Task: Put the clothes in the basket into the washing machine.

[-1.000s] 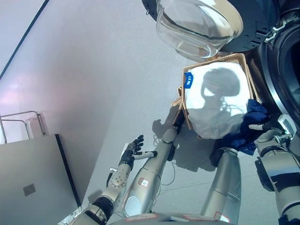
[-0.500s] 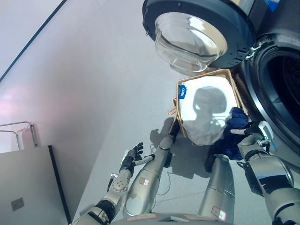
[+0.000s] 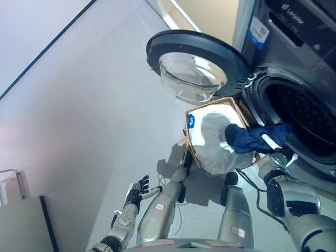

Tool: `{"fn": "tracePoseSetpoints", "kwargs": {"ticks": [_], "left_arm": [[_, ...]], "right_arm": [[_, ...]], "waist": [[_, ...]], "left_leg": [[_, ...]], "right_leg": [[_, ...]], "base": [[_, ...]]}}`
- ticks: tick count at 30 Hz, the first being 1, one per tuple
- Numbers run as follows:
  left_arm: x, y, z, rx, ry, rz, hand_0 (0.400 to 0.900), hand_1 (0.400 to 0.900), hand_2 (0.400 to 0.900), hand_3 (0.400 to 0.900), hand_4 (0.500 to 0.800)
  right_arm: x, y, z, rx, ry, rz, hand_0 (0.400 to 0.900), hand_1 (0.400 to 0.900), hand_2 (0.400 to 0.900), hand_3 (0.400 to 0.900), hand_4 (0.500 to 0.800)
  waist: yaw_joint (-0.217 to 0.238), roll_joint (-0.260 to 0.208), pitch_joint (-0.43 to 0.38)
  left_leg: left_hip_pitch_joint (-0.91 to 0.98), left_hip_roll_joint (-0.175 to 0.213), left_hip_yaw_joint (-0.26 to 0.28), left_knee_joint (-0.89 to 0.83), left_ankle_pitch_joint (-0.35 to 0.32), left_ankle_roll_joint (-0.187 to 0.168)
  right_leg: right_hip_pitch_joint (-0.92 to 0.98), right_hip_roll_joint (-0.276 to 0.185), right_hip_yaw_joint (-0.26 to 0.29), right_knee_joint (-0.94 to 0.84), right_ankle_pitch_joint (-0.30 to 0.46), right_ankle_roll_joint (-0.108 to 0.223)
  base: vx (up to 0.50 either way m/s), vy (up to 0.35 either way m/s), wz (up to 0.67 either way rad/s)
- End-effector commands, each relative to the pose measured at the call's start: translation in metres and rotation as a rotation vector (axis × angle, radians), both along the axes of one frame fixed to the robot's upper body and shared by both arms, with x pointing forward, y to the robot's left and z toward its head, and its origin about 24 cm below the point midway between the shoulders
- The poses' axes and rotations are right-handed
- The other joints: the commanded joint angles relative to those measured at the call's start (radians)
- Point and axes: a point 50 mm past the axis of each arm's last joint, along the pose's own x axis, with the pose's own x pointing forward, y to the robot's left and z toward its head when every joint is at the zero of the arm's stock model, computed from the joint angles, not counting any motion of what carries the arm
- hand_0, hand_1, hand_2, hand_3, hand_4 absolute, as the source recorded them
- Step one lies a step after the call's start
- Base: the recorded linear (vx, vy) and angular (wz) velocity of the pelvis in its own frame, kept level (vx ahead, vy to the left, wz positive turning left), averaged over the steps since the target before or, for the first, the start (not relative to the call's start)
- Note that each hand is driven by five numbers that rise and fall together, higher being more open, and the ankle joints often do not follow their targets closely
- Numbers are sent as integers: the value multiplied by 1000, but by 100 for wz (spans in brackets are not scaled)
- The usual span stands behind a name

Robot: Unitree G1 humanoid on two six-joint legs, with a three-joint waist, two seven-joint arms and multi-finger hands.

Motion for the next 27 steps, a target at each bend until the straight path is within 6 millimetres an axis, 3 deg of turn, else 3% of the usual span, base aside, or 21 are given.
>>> {"fn": "tracePoseSetpoints", "kwargs": {"ticks": [1, 2, 3, 4, 5, 6, 7, 8, 10, 11, 12, 16, 17, 27], "left_arm": [[-10, 25, -6, 73, 46, 88, 900, 900, 900, 900, 800], [-9, 27, -6, 77, 41, 89, 900, 900, 900, 900, 800], [-20, 51, -7, 127, 77, 107, 900, 900, 900, 900, 800], [-8, 44, -3, 98, 30, 142, 900, 900, 900, 900, 800], [-10, 45, -4, 101, 33, 145, 900, 900, 900, 900, 800], [-9, 30, -4, 46, 18, 151, 900, 900, 900, 900, 800], [-16, 28, -6, 33, 30, 170, 900, 900, 900, 900, 800], [-20, 26, -9, 34, 46, 168, 900, 900, 900, 900, 800], [-27, 33, -10, 53, 62, 185, 900, 900, 900, 900, 800], [-26, 32, -10, 51, 60, 185, 900, 900, 900, 900, 800], [-29, 35, -11, 56, 68, 190, 900, 900, 900, 900, 800], [-30, 33, -12, 44, 82, 186, 900, 900, 900, 900, 800], [-30, 32, -12, 38, 86, 186, 900, 900, 900, 900, 800], [-27, 33, -12, 24, 89, 199, 900, 900, 900, 900, 800]], "right_arm": [[12, -29, 51, -101, -241, -110, 400, 400, 400, 400, 500], [15, -32, 62, -114, -273, -126, 400, 400, 400, 400, 500], [31, -75, 213, -258, -612, -207, 400, 400, 400, 400, 500], [43, -52, 180, -255, -504, -169, 400, 400, 400, 400, 500], [44, -49, 177, -255, -497, -169, 400, 400, 400, 400, 500], [42, -13, 107, -168, -481, -85, 400, 400, 400, 400, 500], [38, -7, 100, -159, -505, -120, 400, 400, 400, 400, 500], [39, -6, 103, -157, -516, -145, 400, 400, 400, 400, 500], [44, -16, 134, -209, -550, -176, 400, 400, 400, 400, 500], [45, -16, 136, -210, -552, -175, 400, 400, 400, 400, 500], [49, -23, 160, -243, -572, -179, 400, 400, 400, 400, 500], [53, -26, 178, -245, -611, -148, 420, 420, 420, 420, 512], [54, -26, 177, -230, -626, -141, 900, 900, 900, 900, 800], [55, -21, 153, -140, -601, -121, 900, 900, 900, 900, 800]], "waist": [[-28, -23, -39], [-28, -22, -43], [-12, -51, -76], [-19, -28, -53], [-22, -30, -57], [-51, -18, -38], [-54, -18, -41], [-51, -17, -46], [-44, -12, -60], [-45, -10, -58], [-40, -10, -69], [-35, -7, -82], [-34, -7, -84], [-30, -26, -105]], "left_leg": [[36, -70, 45, 50, -156, 31], [41, -69, 47, 47, -156, 31], [49, -70, 43, 44, -160, 24], [46, -68, 49, 44, -155, 26], [43, -68, 49, 42, -148, 26], [60, -66, 55, 36, -153, 31], [67, -66, 54, 34, -154, 31], [72, -67, 50, 33, -155, 31], [80, -66, 48, 26, -156, 30], [80, -66, 48, 26, -156, 30], [87, -63, 47, 14, -154, 29], [98, -56, 48, -9, -146, 24], [101, -54, 48, -14, -144, 23], [122, -33, 40, -126, -80, 5]], "right_leg": [[171, 20, -17, -386, 228, -2], [176, 20, -16, -392, 230, -1], [184, 24, -20, -397, 226, -2], [177, 24, -13, -395, 238, 0], [175, 24, -13, -398, 245, 0], [181, 28, -2, -397, 238, 3], [186, 29, -1, -396, 233, 1], [192, 29, -2, -396, 228, 0], [201, 27, -6, -403, 227, 0], [201, 27, -6, -404, 227, 0], [204, 28, -4, -410, 228, 1], [211, 31, -6, -424, 231, 1], [214, 31, -7, -427, 232, 1], [222, 44, -20, -528, 294, 8]], "base": [[37, 2, -26], [35, -17, -5], [18, -17, -6], [0, 0, 0], [-5, 14, -24], [19, 26, -22], [53, 22, -23], [43, 3, -3], [38, -10, 2], [39, -22, -1], [37, -22, -3], [47, -34, -1], [42, -44, 2], [19, -44, 0]]}}
